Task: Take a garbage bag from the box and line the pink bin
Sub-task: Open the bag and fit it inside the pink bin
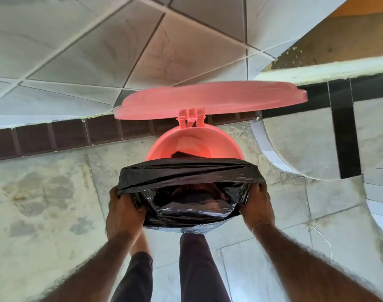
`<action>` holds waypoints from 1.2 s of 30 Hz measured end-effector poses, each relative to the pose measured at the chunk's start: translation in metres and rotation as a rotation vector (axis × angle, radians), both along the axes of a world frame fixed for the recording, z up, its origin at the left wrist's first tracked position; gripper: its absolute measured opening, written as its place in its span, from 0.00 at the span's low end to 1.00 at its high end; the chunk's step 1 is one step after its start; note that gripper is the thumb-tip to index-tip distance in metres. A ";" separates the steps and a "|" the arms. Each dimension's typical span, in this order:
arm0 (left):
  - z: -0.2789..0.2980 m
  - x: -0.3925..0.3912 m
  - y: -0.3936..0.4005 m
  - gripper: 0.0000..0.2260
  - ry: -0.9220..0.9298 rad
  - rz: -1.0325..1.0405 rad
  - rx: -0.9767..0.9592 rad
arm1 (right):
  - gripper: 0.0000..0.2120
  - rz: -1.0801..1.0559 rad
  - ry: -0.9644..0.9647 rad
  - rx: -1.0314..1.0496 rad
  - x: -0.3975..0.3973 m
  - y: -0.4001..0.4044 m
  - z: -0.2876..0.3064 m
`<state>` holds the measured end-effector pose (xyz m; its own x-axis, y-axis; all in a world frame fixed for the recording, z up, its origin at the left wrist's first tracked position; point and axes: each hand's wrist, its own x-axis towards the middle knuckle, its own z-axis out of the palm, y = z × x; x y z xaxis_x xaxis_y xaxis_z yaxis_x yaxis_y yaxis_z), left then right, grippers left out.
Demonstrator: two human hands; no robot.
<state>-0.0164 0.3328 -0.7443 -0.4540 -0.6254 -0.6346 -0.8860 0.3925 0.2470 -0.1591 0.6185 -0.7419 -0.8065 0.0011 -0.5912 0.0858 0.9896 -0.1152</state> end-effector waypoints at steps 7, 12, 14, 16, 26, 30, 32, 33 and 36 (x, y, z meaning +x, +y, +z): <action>-0.020 0.010 0.002 0.20 0.043 -0.062 -0.012 | 0.33 -0.022 0.017 0.033 0.012 0.007 -0.013; -0.018 -0.015 -0.010 0.24 0.112 -0.088 -0.010 | 0.30 -0.014 0.172 -0.034 -0.019 -0.002 -0.019; -0.016 -0.019 -0.014 0.26 0.136 -0.110 0.004 | 0.29 -0.004 0.217 -0.059 -0.030 -0.007 -0.019; -0.013 -0.022 -0.021 0.27 0.144 -0.113 0.028 | 0.29 0.025 0.218 -0.088 -0.039 -0.009 -0.017; 0.025 -0.091 -0.075 0.35 0.041 -0.504 0.311 | 0.29 0.119 -0.011 -0.326 -0.101 -0.013 0.013; 0.032 -0.122 -0.083 0.31 0.003 -0.561 0.243 | 0.29 0.121 -0.064 -0.349 -0.118 -0.027 0.025; 0.031 -0.135 -0.084 0.29 -0.046 -0.497 0.230 | 0.25 0.133 -0.048 -0.308 -0.122 -0.037 0.028; 0.032 -0.142 -0.081 0.28 -0.043 -0.464 0.246 | 0.23 0.139 -0.035 -0.296 -0.124 -0.042 0.027; 0.032 -0.157 -0.068 0.20 -0.002 -0.464 0.272 | 0.19 0.118 0.029 -0.266 -0.128 -0.060 0.023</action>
<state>-0.1732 0.2644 -0.7122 -0.6419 -0.1723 -0.7472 -0.6355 0.6649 0.3926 -0.2867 0.5588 -0.7193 -0.8083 -0.2454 -0.5352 -0.0351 0.9274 -0.3723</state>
